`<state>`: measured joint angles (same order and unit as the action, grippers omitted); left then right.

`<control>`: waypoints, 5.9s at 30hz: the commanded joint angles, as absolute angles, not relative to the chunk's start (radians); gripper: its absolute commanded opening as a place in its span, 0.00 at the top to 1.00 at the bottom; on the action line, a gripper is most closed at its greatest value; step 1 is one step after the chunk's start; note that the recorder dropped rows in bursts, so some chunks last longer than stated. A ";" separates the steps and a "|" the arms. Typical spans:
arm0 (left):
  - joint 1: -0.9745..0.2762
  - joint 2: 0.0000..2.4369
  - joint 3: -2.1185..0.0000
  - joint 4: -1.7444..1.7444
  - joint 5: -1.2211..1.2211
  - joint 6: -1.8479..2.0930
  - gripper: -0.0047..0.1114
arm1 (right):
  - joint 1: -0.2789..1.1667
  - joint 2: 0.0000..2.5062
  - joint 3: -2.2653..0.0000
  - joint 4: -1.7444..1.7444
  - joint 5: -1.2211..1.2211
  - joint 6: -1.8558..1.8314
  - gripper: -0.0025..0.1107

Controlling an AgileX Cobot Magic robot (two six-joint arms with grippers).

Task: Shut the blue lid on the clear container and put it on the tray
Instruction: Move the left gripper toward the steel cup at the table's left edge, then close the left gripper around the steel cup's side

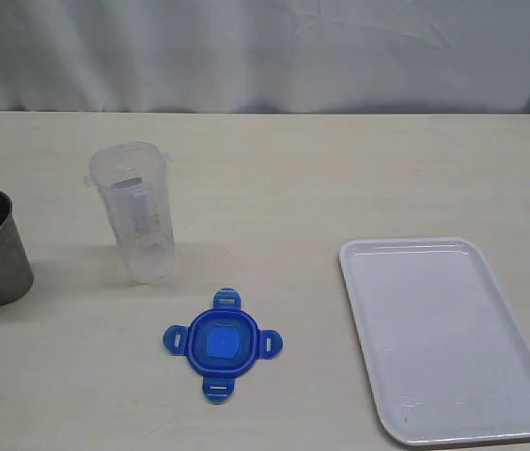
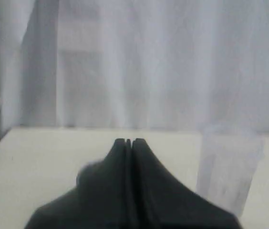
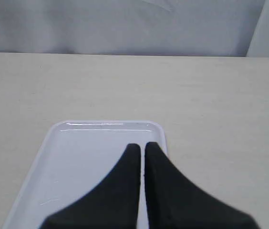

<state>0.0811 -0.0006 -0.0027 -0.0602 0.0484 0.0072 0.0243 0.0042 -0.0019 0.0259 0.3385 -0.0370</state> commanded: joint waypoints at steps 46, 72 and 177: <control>0.083 1.126 -0.048 -0.008 -0.708 -0.070 0.06 | 0.026 0.000 0.000 0.018 0.342 -0.036 0.94; 0.083 1.615 -0.050 -0.088 -1.097 0.007 0.06 | 0.026 0.000 0.000 0.018 0.342 -0.036 0.94; 0.083 1.958 -0.275 -0.099 -1.221 -0.009 0.06 | 0.026 0.000 0.000 0.018 0.342 -0.036 0.94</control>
